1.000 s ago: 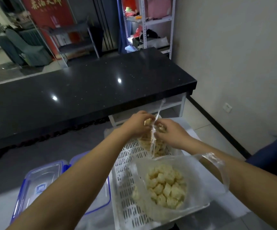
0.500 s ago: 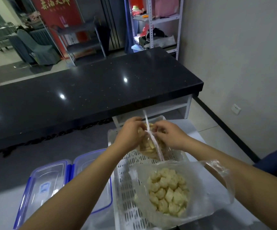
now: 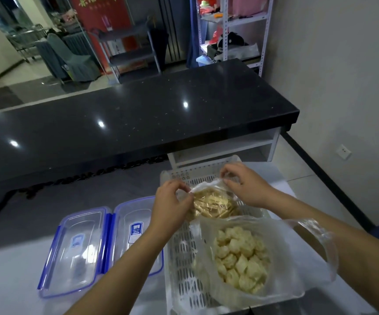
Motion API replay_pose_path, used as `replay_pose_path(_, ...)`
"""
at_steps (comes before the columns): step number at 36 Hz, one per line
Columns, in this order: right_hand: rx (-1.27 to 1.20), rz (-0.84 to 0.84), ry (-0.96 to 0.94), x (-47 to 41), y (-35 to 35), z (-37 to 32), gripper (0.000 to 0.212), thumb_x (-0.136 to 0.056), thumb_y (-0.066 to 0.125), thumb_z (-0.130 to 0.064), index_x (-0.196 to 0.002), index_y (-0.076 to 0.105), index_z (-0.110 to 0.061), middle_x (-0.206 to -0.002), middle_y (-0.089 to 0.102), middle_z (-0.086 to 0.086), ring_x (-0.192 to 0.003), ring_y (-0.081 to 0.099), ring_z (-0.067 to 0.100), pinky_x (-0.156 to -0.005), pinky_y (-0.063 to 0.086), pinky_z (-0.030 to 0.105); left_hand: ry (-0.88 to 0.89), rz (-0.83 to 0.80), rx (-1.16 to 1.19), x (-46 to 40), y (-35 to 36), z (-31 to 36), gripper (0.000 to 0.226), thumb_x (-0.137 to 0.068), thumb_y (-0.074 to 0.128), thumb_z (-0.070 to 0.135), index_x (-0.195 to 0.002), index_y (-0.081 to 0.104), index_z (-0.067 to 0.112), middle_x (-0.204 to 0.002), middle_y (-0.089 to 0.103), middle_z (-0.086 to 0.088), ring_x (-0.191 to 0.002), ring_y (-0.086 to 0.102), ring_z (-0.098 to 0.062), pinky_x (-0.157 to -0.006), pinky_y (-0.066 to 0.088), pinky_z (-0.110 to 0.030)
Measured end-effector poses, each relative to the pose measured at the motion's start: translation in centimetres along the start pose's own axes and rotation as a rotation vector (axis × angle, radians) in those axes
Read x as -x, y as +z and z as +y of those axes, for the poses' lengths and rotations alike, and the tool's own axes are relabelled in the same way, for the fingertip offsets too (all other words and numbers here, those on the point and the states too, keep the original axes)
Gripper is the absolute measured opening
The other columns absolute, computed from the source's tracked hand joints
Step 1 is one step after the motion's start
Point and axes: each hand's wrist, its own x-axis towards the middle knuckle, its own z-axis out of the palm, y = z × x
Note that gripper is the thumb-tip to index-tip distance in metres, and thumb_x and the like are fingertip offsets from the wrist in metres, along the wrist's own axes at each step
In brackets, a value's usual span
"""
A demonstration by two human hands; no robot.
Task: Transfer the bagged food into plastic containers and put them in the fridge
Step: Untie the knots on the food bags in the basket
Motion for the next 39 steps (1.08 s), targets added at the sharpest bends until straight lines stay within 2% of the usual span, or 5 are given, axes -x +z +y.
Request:
replay_pose_path(10, 0.34, -0.059, -0.089, -0.5, 0.0, -2.9, 0.012, -0.089, 0.065, -0.043, -0.086, 0.059, -0.034, -0.121, 0.058, -0.006, -0.12, 0.047, 0.015, -0.109, 0.035, 0.041, 0.128, -0.164, -0.229, -2.3, 0.1, 2.7, 0.022, -0.087, 0.074, 0.038, -0.101, 0.073, 0.021, -0.114, 0.067, 0.005, -0.109, 0.059, -0.014, -0.092, 0.051, -0.038)
replay_pose_path(24, -0.093, 0.072, -0.046, 2.6, -5.0, -3.2, 0.027, -0.091, 0.07, -0.026, -0.067, 0.063, -0.015, -0.087, 0.063, 0.002, -0.085, 0.062, 0.019, -0.08, 0.048, 0.039, -0.032, 0.147, 0.164, -2.1, -3.4, 1.2, 0.015, -0.091, 0.067, 0.019, -0.076, 0.068, 0.019, -0.078, 0.07, 0.007, -0.074, 0.066, -0.004, -0.071, 0.055, -0.032)
replay_pose_path(28, -0.134, 0.226, -0.055, 3.1, -5.8, -2.9, 0.008, -0.093, 0.068, -0.022, -0.088, 0.074, -0.019, -0.091, 0.068, -0.001, -0.087, 0.064, 0.013, -0.078, 0.052, 0.034, -0.101, 0.185, 0.261, -2.4, -4.6, 0.4, 0.022, -0.093, 0.062, 0.017, -0.081, 0.075, 0.004, -0.078, 0.071, -0.017, -0.072, 0.065, -0.028, -0.075, 0.057, -0.05)
replay_pose_path(34, -0.232, 0.44, -0.055, 3.1, -7.2, -3.2, 0.015, -0.097, 0.064, -0.026, -0.086, 0.075, -0.027, -0.08, 0.072, -0.011, -0.078, 0.067, 0.001, -0.07, 0.049, 0.016, -0.081, 0.201, 0.45, -2.6, -6.1, 1.6, 0.028, -0.093, 0.056, 0.01, -0.08, 0.079, 0.02, -0.081, 0.077, -0.003, -0.072, 0.07, -0.01, -0.062, 0.054, -0.02)
replay_pose_path(39, -0.479, 0.406, 0.033, 3.4, -7.0, -3.8, 0.02, -0.096, 0.065, -0.029, -0.084, 0.08, -0.026, -0.075, 0.074, -0.002, -0.071, 0.071, 0.01, -0.068, 0.058, 0.02, -0.083, -0.057, 0.52, -2.8, -7.8, 2.6, 0.02, -0.092, 0.061, 0.007, -0.083, 0.079, 0.005, -0.089, 0.076, -0.018, -0.088, 0.069, -0.026, -0.089, 0.055, -0.039)
